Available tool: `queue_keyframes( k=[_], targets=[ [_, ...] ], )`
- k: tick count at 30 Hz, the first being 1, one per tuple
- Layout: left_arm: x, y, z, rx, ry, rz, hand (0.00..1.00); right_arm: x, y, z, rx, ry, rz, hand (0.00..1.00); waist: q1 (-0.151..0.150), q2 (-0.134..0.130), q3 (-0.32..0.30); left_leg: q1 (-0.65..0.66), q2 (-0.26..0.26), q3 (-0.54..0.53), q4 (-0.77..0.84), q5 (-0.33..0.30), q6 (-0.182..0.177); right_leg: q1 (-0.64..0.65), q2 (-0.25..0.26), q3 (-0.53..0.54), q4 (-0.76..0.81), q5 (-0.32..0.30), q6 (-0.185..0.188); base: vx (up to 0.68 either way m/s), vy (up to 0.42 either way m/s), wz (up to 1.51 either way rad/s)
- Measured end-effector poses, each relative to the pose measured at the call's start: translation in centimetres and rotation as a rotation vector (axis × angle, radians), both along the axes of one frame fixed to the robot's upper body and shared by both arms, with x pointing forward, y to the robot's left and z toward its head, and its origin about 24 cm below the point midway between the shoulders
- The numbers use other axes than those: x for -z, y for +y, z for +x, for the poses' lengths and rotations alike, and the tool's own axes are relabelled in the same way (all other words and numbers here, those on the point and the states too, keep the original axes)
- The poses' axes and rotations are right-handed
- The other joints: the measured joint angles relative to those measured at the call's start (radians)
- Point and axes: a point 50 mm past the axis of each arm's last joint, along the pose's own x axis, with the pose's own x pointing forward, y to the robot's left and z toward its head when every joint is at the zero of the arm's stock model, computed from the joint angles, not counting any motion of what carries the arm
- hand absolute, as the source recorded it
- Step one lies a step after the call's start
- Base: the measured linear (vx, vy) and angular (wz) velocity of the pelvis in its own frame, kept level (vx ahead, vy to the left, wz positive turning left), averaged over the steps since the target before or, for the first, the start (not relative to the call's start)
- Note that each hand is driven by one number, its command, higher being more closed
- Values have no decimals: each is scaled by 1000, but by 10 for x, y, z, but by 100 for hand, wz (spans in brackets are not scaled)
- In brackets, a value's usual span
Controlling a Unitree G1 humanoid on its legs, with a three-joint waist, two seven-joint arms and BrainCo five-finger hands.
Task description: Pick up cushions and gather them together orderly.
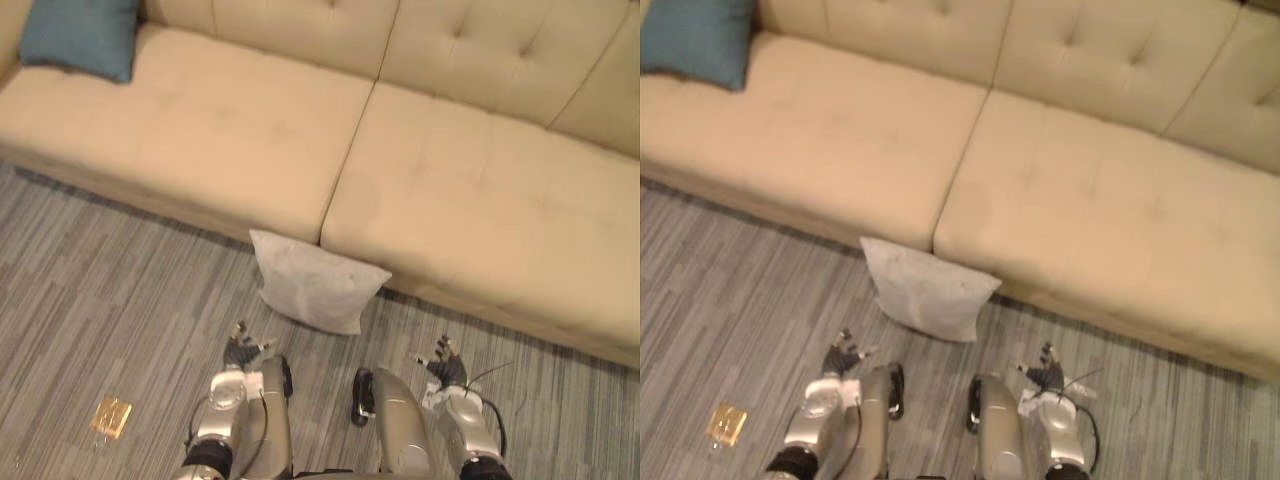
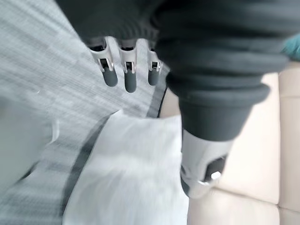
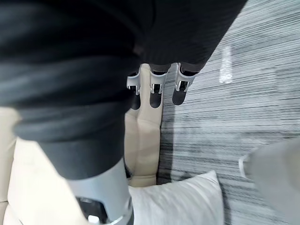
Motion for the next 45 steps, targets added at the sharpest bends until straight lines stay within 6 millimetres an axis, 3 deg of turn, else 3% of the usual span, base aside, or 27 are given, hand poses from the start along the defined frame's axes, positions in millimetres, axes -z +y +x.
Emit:
queue_keyframes(
  k=[3,7,11,16,21,28,31,39,45],
  targets=[
    [-31,15,28,-68,-121,-7,0,-30,-1,31,23,-127,2,0,-2,-4,47,-129,4,-5,52,10,16,-128,-3,3,53,9,-8,-108,16,-3],
    [-86,32,65,-143,-314,-23,0,-86,1,80,24,-321,-8,0,-10,-5,123,-329,2,-19,135,18,17,-324,-12,4,145,16,-18,-94,-2,2],
    [-114,35,83,-176,-404,-59,0,-132,3,108,46,-468,21,0,-10,-6,152,-481,1,-31,193,23,20,-474,-16,5,212,12,-15,-20,-22,3],
    [-140,21,102,-168,-473,-104,0,-173,7,126,60,-591,23,0,-12,-6,153,-590,-18,-49,203,48,18,-580,-30,-4,243,11,-13,-38,-46,14],
    [-186,-9,124,-82,-587,-84,0,-223,16,143,74,-731,87,0,-16,-5,154,-715,-47,-79,204,88,15,-698,-53,-25,282,12,-16,-83,-31,21],
    [-225,-48,136,2,-684,-46,0,-247,48,155,23,-766,156,0,-18,-3,155,-794,-53,-96,232,97,12,-769,-61,-37,314,12,-16,-43,12,4],
    [-241,-59,139,37,-723,-20,0,-255,53,156,13,-783,165,0,-21,-3,155,-805,-55,-97,226,101,11,-781,-62,-38,312,13,-17,-20,15,2],
    [-275,-70,143,-10,-785,10,0,-264,65,162,-8,-784,192,0,-39,-3,155,-811,-55,-103,196,114,2,-787,-60,-49,289,15,-20,0,0,0],
    [-281,-83,146,-70,-754,-30,0,-263,65,162,-6,-782,198,0,-44,-3,155,-811,-52,-106,182,116,-1,-787,-56,-54,270,18,-21,0,0,0]
  ],
)
